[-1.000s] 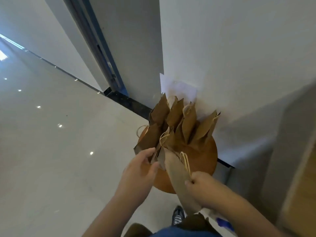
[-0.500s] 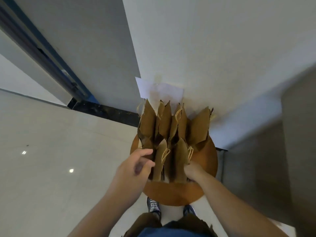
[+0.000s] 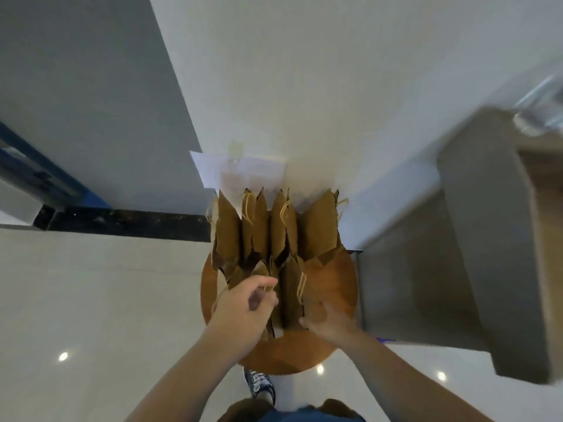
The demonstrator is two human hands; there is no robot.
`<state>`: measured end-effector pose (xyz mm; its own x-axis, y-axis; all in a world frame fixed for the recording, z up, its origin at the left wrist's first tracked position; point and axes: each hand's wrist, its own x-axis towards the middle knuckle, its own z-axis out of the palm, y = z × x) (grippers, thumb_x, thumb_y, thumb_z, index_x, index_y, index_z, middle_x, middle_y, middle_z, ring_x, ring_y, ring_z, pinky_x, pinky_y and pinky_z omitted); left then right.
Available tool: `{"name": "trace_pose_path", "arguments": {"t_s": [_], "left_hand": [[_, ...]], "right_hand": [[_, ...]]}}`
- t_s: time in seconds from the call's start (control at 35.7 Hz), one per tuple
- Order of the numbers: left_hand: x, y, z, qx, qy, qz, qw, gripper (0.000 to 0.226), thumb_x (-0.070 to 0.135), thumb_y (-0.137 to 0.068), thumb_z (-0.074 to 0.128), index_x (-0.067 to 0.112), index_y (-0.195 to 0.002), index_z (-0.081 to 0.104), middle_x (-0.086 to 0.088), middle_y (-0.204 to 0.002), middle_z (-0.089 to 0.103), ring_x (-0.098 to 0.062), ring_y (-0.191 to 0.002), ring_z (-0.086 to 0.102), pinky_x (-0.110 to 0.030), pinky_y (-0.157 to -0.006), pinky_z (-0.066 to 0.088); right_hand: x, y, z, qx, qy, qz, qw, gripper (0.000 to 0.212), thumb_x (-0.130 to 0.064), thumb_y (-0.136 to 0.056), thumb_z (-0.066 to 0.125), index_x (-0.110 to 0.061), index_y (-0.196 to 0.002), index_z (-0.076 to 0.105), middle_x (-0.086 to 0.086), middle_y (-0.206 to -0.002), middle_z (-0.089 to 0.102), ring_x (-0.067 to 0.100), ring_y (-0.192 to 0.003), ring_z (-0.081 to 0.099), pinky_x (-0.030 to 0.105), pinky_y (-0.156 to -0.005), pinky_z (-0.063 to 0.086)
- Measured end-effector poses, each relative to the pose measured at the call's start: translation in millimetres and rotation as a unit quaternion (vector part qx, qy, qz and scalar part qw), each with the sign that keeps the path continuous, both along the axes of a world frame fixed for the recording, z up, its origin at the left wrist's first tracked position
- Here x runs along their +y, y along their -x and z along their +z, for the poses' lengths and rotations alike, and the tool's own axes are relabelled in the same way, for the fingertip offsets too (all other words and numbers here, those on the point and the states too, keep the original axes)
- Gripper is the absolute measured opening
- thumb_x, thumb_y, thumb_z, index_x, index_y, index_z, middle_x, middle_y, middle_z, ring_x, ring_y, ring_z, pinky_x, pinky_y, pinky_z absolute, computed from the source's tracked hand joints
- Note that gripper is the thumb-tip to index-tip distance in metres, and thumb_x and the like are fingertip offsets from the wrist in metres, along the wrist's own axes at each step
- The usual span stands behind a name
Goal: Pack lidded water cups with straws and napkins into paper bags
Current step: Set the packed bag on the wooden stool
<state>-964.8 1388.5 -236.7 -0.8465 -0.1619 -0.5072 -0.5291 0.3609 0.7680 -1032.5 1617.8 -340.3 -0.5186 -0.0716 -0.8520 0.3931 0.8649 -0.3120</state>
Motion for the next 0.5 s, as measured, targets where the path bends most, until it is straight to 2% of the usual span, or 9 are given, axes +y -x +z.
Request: {"name": "trace_pose_path", "arguments": {"t_s": [0.06, 0.14, 0.17, 0.22, 0.31, 0.36, 0.42, 0.48, 0.5], "left_hand": [[16, 15, -1, 0.013, -0.016, -0.023, 1.000, 0.019, 0.046, -0.104, 0.060, 0.057, -0.118, 0.061, 0.028, -0.111, 0.071, 0.000, -0.110, 0.066, -0.026, -0.098, 0.055], [49, 42, 2, 0.031, -0.028, -0.062, 0.997, 0.017, 0.043, -0.104, 0.059, 0.058, -0.111, 0.063, 0.028, -0.108, 0.071, 0.002, -0.107, 0.065, -0.015, -0.086, 0.051], [62, 51, 3, 0.038, -0.026, -0.078, 0.996, 0.016, 0.043, -0.105, 0.059, 0.055, -0.113, 0.064, 0.027, -0.109, 0.071, 0.001, -0.108, 0.065, -0.015, -0.085, 0.050], [91, 69, 10, 0.056, -0.020, -0.114, 0.992, 0.016, 0.045, -0.105, 0.058, 0.051, -0.117, 0.064, 0.027, -0.109, 0.071, 0.001, -0.108, 0.065, -0.014, -0.085, 0.051], [143, 90, 26, 0.096, -0.015, -0.170, 0.981, 0.015, 0.043, -0.105, 0.059, 0.052, -0.115, 0.064, 0.029, -0.110, 0.069, 0.004, -0.107, 0.064, -0.012, -0.085, 0.049], [180, 100, 40, 0.125, -0.021, -0.198, 0.972, 0.015, 0.042, -0.104, 0.062, 0.053, -0.114, 0.065, 0.032, -0.109, 0.069, 0.009, -0.105, 0.063, -0.015, -0.091, 0.051], [219, 105, 54, 0.158, -0.038, -0.228, 0.960, 0.020, 0.043, -0.102, 0.065, 0.059, -0.114, 0.065, 0.034, -0.111, 0.068, 0.013, -0.108, 0.062, -0.012, -0.090, 0.050], [254, 107, 66, 0.196, -0.038, -0.248, 0.948, 0.027, 0.044, -0.101, 0.065, 0.064, -0.117, 0.060, 0.037, -0.117, 0.060, 0.012, -0.111, 0.058, -0.011, -0.086, 0.050], [272, 108, 70, 0.218, -0.029, -0.252, 0.942, 0.029, 0.044, -0.101, 0.064, 0.063, -0.122, 0.057, 0.038, -0.120, 0.056, 0.012, -0.115, 0.056, -0.013, -0.090, 0.051]], "right_hand": [[17, -6, 12, -0.004, 0.012, 0.021, 1.000, 0.082, -0.069, -0.094, 0.067, -0.027, -0.160, 0.041, 0.003, -0.163, 0.046, 0.025, -0.141, 0.053, 0.037, -0.114, 0.046], [51, -17, 42, 0.073, 0.027, 0.036, 0.996, 0.050, -0.059, -0.101, 0.062, -0.035, -0.146, 0.058, -0.012, -0.133, 0.066, 0.004, -0.105, 0.063, 0.020, -0.092, 0.052], [64, -20, 57, 0.107, 0.032, 0.015, 0.994, 0.046, -0.057, -0.102, 0.061, -0.041, -0.145, 0.059, -0.021, -0.121, 0.067, 0.000, -0.098, 0.063, 0.016, -0.085, 0.050], [94, -27, 94, 0.185, 0.045, -0.039, 0.981, 0.034, -0.057, -0.100, 0.060, -0.056, -0.133, 0.061, -0.026, -0.101, 0.068, -0.002, -0.089, 0.067, 0.011, -0.076, 0.049], [149, -39, 160, 0.316, 0.080, -0.114, 0.939, 0.024, -0.061, -0.093, 0.058, -0.074, -0.114, 0.060, -0.033, -0.102, 0.070, -0.004, -0.090, 0.070, 0.007, -0.071, 0.052], [192, -49, 196, 0.392, 0.086, -0.165, 0.901, 0.025, -0.060, -0.094, 0.057, -0.067, -0.118, 0.064, -0.028, -0.103, 0.074, -0.001, -0.091, 0.072, 0.008, -0.073, 0.054], [242, -58, 215, 0.448, 0.060, -0.217, 0.865, 0.025, -0.057, -0.097, 0.057, -0.059, -0.120, 0.068, -0.024, -0.104, 0.075, 0.002, -0.092, 0.073, 0.015, -0.071, 0.058], [289, -63, 216, 0.483, 0.026, -0.264, 0.834, 0.021, -0.049, -0.099, 0.059, -0.055, -0.114, 0.071, -0.023, -0.103, 0.075, 0.004, -0.091, 0.071, 0.022, -0.072, 0.058], [311, -64, 211, 0.488, 0.020, -0.296, 0.821, 0.019, -0.042, -0.099, 0.061, -0.053, -0.110, 0.074, -0.021, -0.100, 0.076, 0.004, -0.089, 0.070, 0.026, -0.074, 0.057]]}}
